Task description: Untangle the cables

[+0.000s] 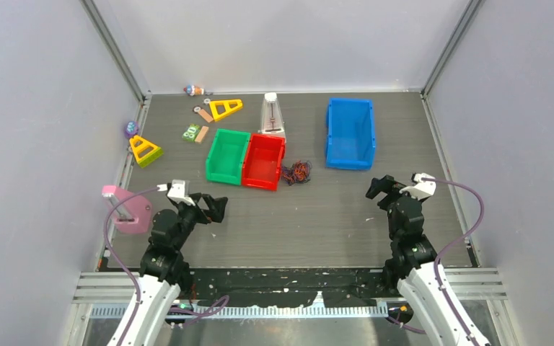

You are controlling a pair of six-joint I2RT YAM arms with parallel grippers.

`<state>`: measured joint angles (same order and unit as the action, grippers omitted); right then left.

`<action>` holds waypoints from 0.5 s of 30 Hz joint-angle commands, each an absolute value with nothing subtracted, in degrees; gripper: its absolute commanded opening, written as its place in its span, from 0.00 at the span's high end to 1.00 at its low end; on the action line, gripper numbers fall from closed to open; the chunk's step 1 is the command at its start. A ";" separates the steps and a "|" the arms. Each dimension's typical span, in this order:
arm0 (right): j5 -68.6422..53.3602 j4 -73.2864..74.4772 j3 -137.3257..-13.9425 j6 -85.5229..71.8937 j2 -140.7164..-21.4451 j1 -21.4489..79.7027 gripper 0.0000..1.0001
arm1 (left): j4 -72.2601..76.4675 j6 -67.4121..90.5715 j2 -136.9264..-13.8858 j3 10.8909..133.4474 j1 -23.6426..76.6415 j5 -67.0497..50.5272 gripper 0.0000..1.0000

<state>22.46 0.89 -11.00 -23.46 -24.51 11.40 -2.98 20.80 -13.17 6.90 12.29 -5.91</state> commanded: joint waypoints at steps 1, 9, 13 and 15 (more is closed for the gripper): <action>24.72 -0.68 -10.55 -26.45 -22.18 11.16 0.05 | 1.16 19.25 -15.87 8.39 12.31 -11.54 0.01; 22.87 0.43 -13.35 -31.05 -28.82 11.16 0.05 | -2.01 21.93 -13.37 8.03 12.32 -2.79 0.01; 18.91 0.47 -16.70 -29.96 -32.74 11.13 0.05 | -1.79 22.63 -11.45 7.16 12.35 -3.31 0.01; 15.14 0.70 -19.68 -28.92 -36.15 11.16 0.05 | -2.19 25.86 -9.91 6.09 12.31 -0.91 0.01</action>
<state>20.82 2.61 -12.38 -29.23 -31.81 11.40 -2.87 21.67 -12.47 6.87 12.32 -4.56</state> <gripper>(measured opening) 0.954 0.991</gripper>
